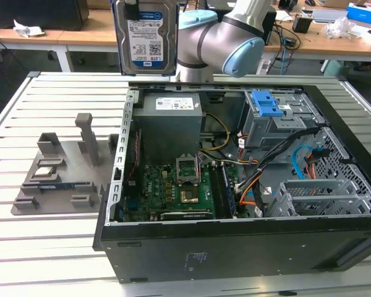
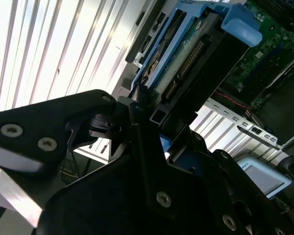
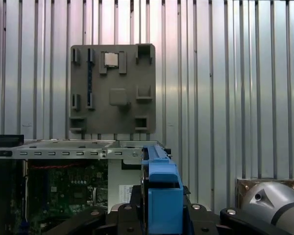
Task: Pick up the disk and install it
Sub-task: 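Pick up the disk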
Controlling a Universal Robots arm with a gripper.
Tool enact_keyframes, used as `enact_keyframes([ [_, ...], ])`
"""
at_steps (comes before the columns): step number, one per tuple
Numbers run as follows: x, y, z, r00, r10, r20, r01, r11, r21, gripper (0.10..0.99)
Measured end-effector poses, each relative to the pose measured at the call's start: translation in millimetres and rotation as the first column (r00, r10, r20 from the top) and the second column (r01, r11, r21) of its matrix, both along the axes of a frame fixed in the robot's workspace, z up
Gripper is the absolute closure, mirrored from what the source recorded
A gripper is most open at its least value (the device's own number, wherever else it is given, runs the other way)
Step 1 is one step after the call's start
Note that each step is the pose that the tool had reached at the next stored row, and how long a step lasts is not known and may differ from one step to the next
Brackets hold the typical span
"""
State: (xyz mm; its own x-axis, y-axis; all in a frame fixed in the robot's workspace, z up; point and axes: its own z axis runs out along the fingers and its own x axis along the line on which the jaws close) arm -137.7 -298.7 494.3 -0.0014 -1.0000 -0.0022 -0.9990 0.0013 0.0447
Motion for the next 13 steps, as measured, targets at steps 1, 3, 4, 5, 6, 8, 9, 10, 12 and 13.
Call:
enact_keyframes([
  [1, 5.4, 0.0, 0.0, 1.0, 0.0, -0.0001, 0.0, 1.0, 0.0, 0.722],
  [3, 12.8, 0.0, 0.0, 1.0, 0.0, -0.0002, 0.0, 1.0, 0.0, 0.722],
  [4, 19.1, 0.0, 0.0, 1.0, 0.0, -0.0003, 0.0, 1.0, 0.0, 0.722],
  [5, 25.1, 0.0, 0.0, 1.0, 0.0, -0.0003, 0.0, 1.0, 0.0, 0.722],
  [6, 31.3, 0.0, 0.0, 1.0, 0.0, -0.0003, 0.0, 1.0, 0.0, 0.722],
  [8, 43.7, 0.0, 0.0, 1.0, 0.0, -0.0005, 0.0, 1.0, 0.0, 0.722],
  [9, 48.9, 0.0, 0.0, 1.0, 0.0, -0.0005, 0.0, 1.0, 0.0, 0.722],
  [10, 51.7, 0.0, 0.0, 1.0, 0.0, -0.0005, 0.0, 1.0, 0.0, 0.722],
  [12, 57.6, 0.0, 0.0, 1.0, 0.0, -0.0006, 0.0, 1.0, 0.0, 0.722],
  [13, 64.9, 0.0, 0.0, 1.0, 0.0, -0.0008, 0.0, 1.0, 0.0, 0.722],
])
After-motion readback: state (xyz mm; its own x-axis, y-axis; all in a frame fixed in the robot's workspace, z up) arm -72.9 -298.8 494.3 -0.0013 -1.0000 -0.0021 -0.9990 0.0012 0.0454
